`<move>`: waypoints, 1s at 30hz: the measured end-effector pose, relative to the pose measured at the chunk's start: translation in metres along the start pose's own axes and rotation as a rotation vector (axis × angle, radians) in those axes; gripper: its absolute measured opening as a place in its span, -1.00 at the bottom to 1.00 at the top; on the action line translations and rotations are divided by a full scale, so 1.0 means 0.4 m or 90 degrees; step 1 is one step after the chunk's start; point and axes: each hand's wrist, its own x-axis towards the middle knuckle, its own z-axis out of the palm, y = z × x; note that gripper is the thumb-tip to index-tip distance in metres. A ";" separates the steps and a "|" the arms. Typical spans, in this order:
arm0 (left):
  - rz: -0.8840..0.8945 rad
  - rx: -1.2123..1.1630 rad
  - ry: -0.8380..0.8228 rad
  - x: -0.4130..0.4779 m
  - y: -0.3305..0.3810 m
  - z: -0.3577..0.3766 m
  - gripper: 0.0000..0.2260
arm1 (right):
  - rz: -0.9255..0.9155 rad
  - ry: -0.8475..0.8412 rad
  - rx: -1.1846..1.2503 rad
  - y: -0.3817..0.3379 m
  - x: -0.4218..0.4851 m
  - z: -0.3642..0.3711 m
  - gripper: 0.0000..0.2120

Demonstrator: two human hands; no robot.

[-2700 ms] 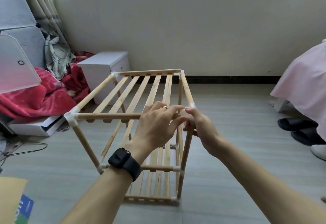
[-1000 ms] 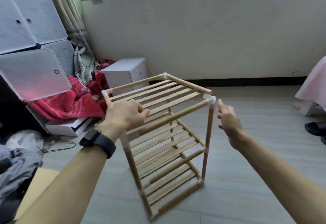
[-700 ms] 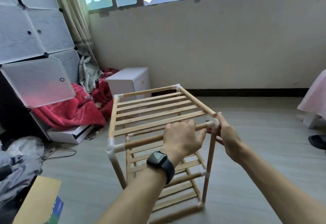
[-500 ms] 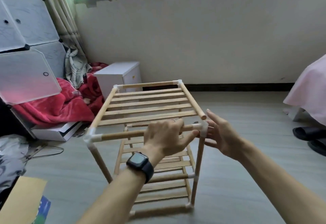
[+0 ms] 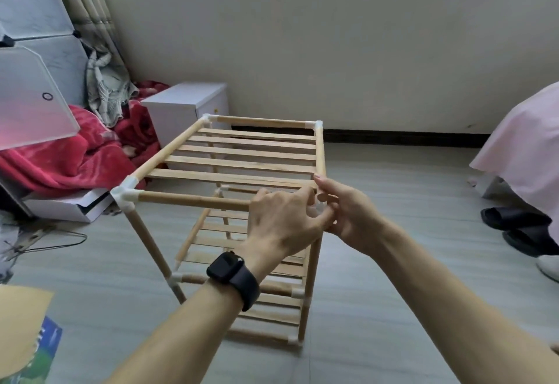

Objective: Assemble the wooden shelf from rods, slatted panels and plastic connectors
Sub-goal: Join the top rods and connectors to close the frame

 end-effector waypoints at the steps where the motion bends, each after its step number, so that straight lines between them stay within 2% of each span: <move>1: -0.001 -0.013 0.008 -0.002 0.000 0.002 -0.57 | -0.002 0.003 0.000 -0.002 0.003 0.000 -0.73; 7: -0.012 -0.078 0.049 -0.013 -0.007 0.004 -0.67 | -0.020 0.013 -0.005 -0.004 0.017 0.006 -0.69; 12: -0.006 -0.070 0.084 -0.039 -0.015 -0.003 -0.60 | -0.022 0.031 0.003 0.004 0.022 0.012 -0.68; 19: 0.003 -0.096 0.125 -0.047 -0.012 -0.011 -0.70 | -0.026 0.041 0.035 0.005 0.025 0.021 -0.69; 30: -0.004 -0.122 0.102 -0.038 -0.086 -0.027 -0.63 | -0.013 0.015 0.095 0.003 0.028 0.073 -0.78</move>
